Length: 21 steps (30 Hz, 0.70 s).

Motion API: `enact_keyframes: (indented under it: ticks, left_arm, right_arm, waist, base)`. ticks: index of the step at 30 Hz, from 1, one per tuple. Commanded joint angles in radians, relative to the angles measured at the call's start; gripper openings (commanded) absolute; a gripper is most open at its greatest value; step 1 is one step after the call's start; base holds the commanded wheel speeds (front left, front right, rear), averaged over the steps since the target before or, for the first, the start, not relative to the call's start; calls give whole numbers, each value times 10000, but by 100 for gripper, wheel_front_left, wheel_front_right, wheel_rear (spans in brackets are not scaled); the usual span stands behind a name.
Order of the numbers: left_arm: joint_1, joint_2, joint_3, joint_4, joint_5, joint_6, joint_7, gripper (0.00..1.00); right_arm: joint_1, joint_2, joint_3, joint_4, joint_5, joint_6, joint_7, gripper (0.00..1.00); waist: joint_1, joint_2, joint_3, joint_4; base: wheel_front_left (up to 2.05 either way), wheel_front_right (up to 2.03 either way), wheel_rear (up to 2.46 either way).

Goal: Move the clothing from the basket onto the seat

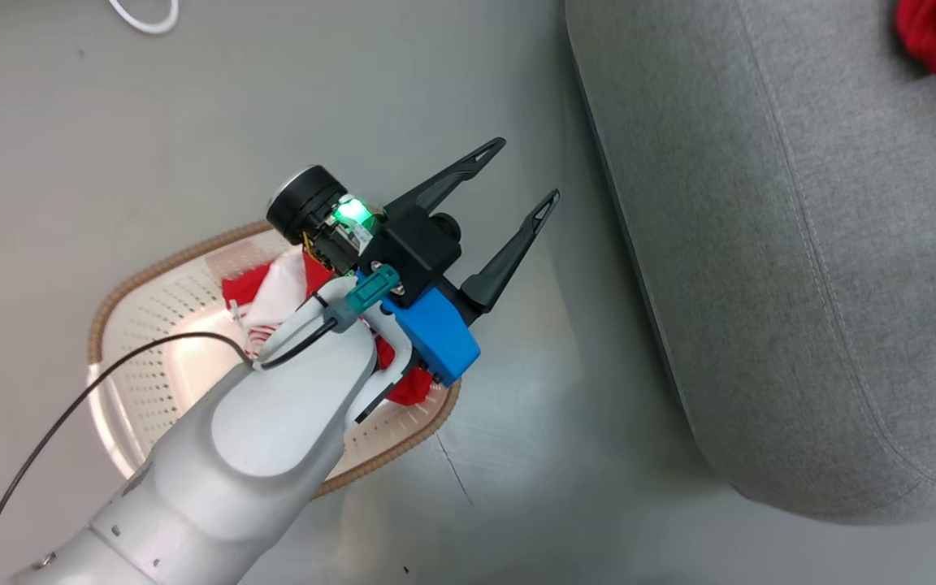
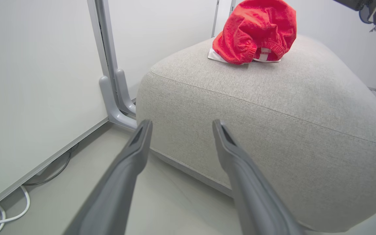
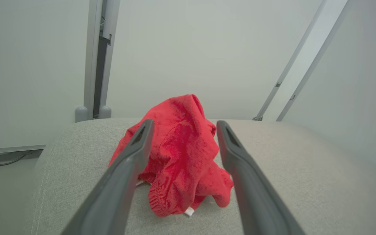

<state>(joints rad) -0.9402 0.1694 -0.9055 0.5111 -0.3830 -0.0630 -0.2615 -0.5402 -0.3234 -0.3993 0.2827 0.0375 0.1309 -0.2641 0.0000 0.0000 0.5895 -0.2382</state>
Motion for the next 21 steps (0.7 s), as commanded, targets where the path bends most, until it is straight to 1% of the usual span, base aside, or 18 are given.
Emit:
enact_keyframes:
  ticks: [1,5,11,15,21]
  left_arm:
    - [193,9,149,-99,-41,66,-44,100]
    - [722,95,784,-387,-128,220,-47,100]
    - [1641,116,1877,-700,-209,431,-48,100]
    - [2327,93,2766,-994,-174,599,-47,100]
    - [3399,-25,4063,-1418,52,743,-43,100]
  right_arm:
    - [228,61,139,-124,-12,-3,-8,100]
    - [595,145,1091,-420,-39,-3,-9,100]
    - [944,488,2410,-679,36,-3,-8,100]
    - [1170,732,3159,-753,90,-4,-8,100]
    - [1491,1023,3982,-781,106,-3,-8,100]
  waist:
    - [0,0,-564,283]
    - [0,0,-1234,602]
    - [0,0,-2233,1172]
    - [0,0,-2815,1544]
    - [0,0,-3491,2098]
  base:
    - [0,0,0]
    - [0,0,0]
    - [0,0,0]
    - [0,0,0]
    - [0,0,0]
